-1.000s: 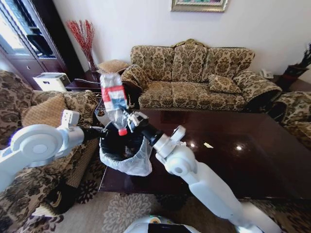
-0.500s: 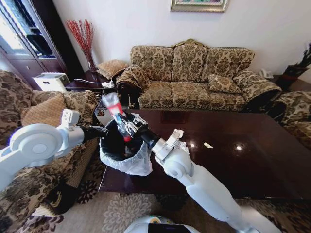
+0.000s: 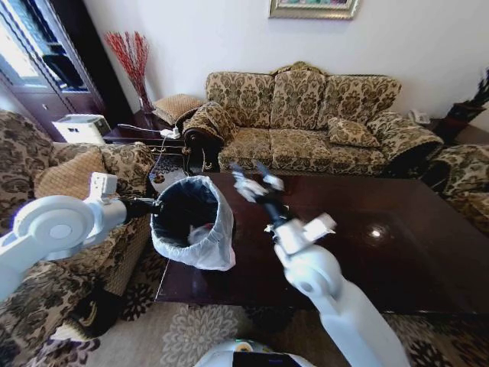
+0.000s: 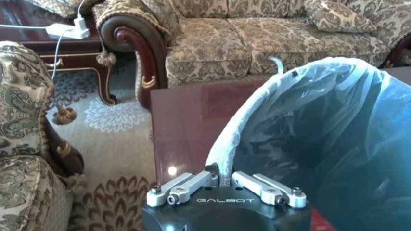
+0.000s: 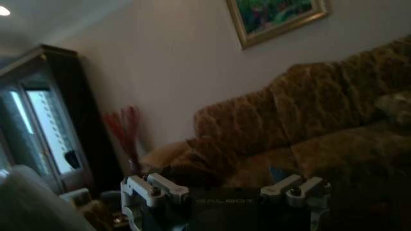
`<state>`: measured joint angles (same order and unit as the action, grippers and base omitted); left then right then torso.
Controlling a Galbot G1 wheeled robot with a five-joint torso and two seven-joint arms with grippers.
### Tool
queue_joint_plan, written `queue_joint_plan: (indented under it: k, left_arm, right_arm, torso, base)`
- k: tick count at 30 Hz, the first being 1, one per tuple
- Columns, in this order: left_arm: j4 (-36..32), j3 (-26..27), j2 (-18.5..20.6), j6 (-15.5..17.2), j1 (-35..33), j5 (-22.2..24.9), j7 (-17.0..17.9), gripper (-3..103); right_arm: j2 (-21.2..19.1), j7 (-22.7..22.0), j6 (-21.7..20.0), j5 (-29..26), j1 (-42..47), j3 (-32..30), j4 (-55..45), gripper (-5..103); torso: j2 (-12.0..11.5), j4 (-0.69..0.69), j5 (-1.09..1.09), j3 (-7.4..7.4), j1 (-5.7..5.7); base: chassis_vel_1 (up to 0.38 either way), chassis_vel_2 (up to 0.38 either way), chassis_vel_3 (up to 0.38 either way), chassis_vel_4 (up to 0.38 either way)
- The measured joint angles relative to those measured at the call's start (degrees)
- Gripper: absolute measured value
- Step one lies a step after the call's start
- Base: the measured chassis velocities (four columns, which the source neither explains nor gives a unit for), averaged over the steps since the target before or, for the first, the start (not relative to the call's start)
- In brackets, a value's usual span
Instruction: Move to the front of the table and place the trash on the table into the trash bin.
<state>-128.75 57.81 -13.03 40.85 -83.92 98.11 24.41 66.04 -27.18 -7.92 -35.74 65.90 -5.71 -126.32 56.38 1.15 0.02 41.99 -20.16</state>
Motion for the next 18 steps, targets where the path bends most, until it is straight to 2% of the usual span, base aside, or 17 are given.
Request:
queue_joint_plan:
  k: [1,2,4,9,12,18]
  left_arm:
    - [0.0,0.0,0.0,0.0,0.0,0.0,0.0,0]
    - [-0.09,-0.29,0.03,-0.08,0.05,-0.4,-0.15,0]
    - [-0.77,-0.56,0.56,-0.19,0.09,-0.78,-0.45,0]
    - [-1.78,-0.09,0.66,-0.16,0.1,-0.58,-0.53,0]
    - [-2.0,0.12,0.18,-0.01,-0.02,-0.47,-0.55,0]
    - [-1.92,-0.28,-0.19,0.04,-0.26,-1.78,-0.71,0]
  right_arm:
    - [0.0,0.0,0.0,0.0,0.0,0.0,0.0,99]
    - [0.39,-1.94,-0.98,0.11,2.25,-0.37,2.5,99]
    - [1.55,-2.93,-1.38,0.72,4.72,-0.38,8.0,100]
    - [3.25,-1.93,-1.07,-0.27,2.45,-0.32,17.0,100]
    - [3.92,-1.1,-0.66,0.07,1.12,-0.17,21.86,100]
    - [5.08,-1.07,-0.62,-0.2,0.01,0.03,26.81,100]
  torso:
    - [0.0,0.0,0.0,0.0,0.0]
    - [0.0,0.01,0.02,0.0,0.0]
    - [0.0,0.02,-0.01,0.01,-0.01]
    - [0.0,0.06,-0.01,0.0,-0.01]
    - [0.0,0.04,-0.01,0.01,-0.02]
    - [0.0,0.04,-0.02,0.01,-0.02]
  base:
    - [0.0,0.0,0.0,0.0]
    - [0.0,0.0,0.0,0.0]
    - [0.0,0.0,0.0,0.0]
    - [0.0,0.0,0.0,0.0]
    - [0.0,0.0,0.0,0.0]
    - [0.0,0.0,0.0,0.0]
